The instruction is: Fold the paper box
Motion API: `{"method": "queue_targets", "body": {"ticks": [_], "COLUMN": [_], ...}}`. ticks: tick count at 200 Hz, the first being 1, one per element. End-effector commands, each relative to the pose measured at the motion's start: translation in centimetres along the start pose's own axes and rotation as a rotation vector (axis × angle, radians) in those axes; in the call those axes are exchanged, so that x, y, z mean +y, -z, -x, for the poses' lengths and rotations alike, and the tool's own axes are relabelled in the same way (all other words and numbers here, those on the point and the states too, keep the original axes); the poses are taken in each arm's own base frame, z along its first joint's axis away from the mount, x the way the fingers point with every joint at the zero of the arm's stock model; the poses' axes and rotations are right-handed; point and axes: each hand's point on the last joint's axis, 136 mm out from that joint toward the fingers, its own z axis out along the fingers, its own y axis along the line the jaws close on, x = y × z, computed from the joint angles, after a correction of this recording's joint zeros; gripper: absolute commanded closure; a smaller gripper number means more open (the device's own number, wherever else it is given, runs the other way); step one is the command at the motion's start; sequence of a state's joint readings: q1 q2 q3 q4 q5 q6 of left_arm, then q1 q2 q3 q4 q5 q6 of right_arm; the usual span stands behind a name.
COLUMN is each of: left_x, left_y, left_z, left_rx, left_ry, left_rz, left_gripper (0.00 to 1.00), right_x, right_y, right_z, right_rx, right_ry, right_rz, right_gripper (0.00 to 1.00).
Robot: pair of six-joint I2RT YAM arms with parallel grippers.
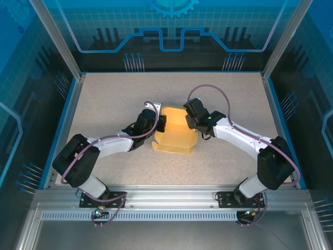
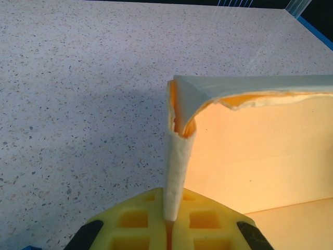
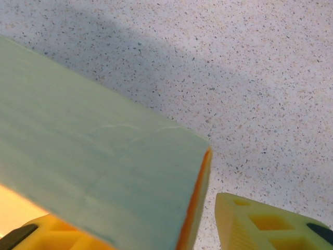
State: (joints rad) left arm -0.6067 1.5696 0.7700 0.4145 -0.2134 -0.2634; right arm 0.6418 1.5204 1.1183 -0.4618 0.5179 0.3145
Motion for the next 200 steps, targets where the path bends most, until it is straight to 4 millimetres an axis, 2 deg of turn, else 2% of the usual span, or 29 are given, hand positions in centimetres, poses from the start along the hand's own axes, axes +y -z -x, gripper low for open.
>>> {"method": "queue_targets", "body": {"ticks": [1, 41, 69, 135, 200], "left_x": [0.2, 0.3, 0.2, -0.2, -0.4], "left_y": [0.3, 0.2, 0.1, -0.1, -0.4], "left_z": [0.9, 0.8, 0.7, 0.8, 0.5], "left_rx": [-0.031, -0.030, -0.028, -0.020, -0.008], "left_ry": [0.002, 0.002, 0.005, 0.005, -0.001], "left_rz": [0.009, 0.010, 0.009, -0.002, 0.000], "left_gripper": [1.00, 1.00, 1.00, 1.00, 1.00], "right_x": [-0.4, -0.6, -1.4, -3.1, -3.7], "right_y": [0.8, 0.7, 0.4, -0.3, -1.4], "right_z": [1.6, 1.9, 1.9, 1.8, 1.3], "right_rx": [-0.048, -0.060, -0.055, -0.029, 0.008], "right_ry": [-0.057, -0.085, -0.078, 0.036, 0.104], "right_rz": [0.026, 0.045, -0.011, -0.247, -0.349], "right_gripper": [0.53, 0.64, 0.70, 0.77, 0.84]}}
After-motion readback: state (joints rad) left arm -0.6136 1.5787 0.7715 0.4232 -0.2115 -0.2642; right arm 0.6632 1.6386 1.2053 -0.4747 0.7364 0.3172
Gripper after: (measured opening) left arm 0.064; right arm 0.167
